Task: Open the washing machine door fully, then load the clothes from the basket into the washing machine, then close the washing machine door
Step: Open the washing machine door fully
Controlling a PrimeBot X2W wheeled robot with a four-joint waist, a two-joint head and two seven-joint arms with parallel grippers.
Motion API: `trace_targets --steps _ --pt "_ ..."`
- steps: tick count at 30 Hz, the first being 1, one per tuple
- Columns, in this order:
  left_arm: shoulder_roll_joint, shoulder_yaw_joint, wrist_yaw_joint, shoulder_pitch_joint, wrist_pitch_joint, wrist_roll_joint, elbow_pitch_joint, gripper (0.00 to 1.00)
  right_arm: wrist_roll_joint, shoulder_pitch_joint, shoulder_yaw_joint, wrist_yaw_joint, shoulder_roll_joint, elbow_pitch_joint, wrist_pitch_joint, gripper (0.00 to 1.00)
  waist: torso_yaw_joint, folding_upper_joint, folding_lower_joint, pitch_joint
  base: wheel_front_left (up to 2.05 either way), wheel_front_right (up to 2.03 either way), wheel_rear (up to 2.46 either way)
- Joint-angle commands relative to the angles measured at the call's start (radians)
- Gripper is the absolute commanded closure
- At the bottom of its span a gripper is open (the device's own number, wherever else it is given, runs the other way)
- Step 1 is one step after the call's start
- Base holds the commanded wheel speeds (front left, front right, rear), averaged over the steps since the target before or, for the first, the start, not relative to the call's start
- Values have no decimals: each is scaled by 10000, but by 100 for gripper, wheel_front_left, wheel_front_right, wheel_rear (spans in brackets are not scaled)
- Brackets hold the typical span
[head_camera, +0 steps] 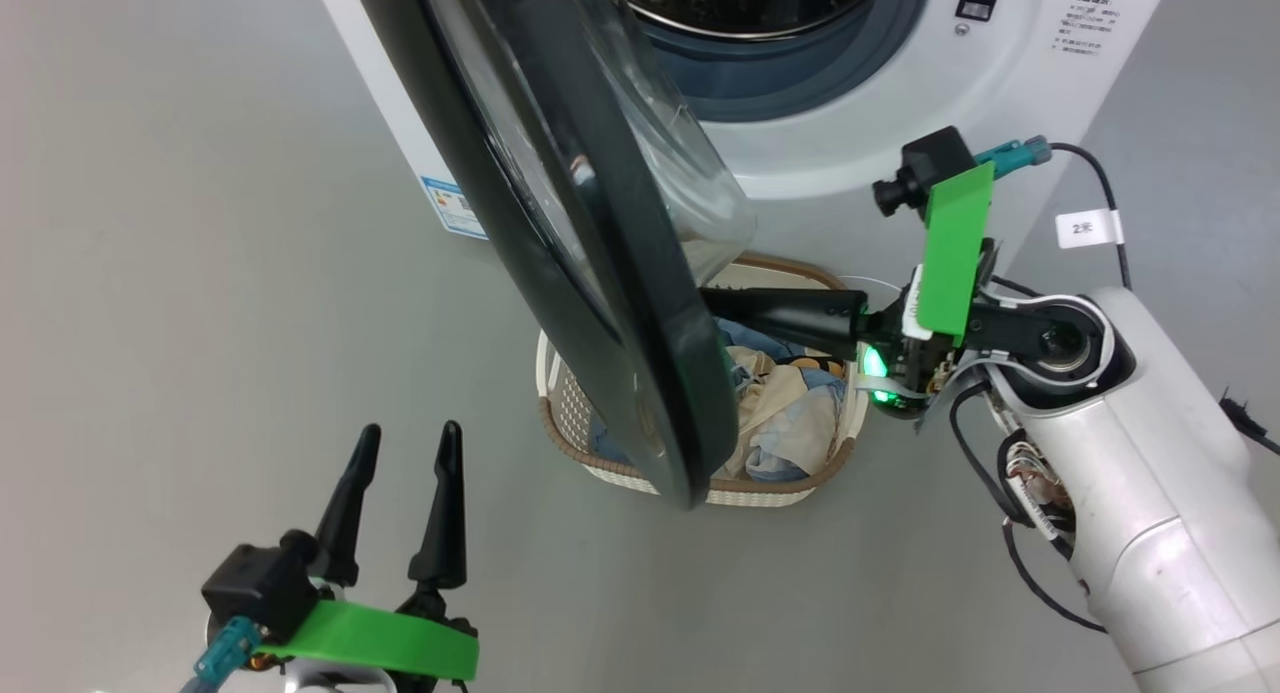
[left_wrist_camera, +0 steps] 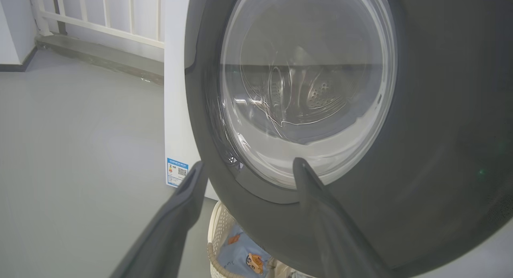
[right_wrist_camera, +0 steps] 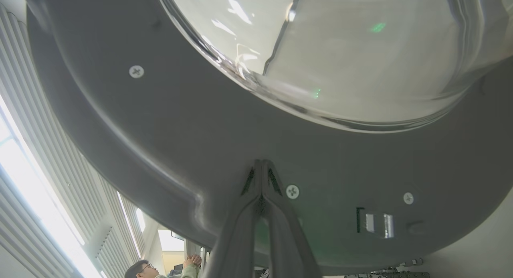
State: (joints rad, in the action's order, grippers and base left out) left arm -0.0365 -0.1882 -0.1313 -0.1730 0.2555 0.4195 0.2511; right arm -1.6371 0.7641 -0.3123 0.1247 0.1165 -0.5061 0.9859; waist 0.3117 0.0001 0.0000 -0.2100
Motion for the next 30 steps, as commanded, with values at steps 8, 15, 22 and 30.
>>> trace_targets --steps 8,15,22,30 --pt "-137 309 6 115 63 -86 -115 0 -277 -412 -453 60 -554 642 149 100 234 -1 0 163 0 0 0" --pt "-137 297 6 149 63 -89 -94 0 -386 -515 -624 60 -630 653 -17 100 282 -1 0 249 0 0 0" --pt "-137 422 6 239 63 -163 -71 0 -204 -714 -448 60 -641 653 -450 100 34 -1 0 466 0 0 0" --pt "-137 493 6 329 63 -327 -32 0 312 -1117 -74 60 -398 787 -1154 58 -424 -1 0 764 0 0 0"
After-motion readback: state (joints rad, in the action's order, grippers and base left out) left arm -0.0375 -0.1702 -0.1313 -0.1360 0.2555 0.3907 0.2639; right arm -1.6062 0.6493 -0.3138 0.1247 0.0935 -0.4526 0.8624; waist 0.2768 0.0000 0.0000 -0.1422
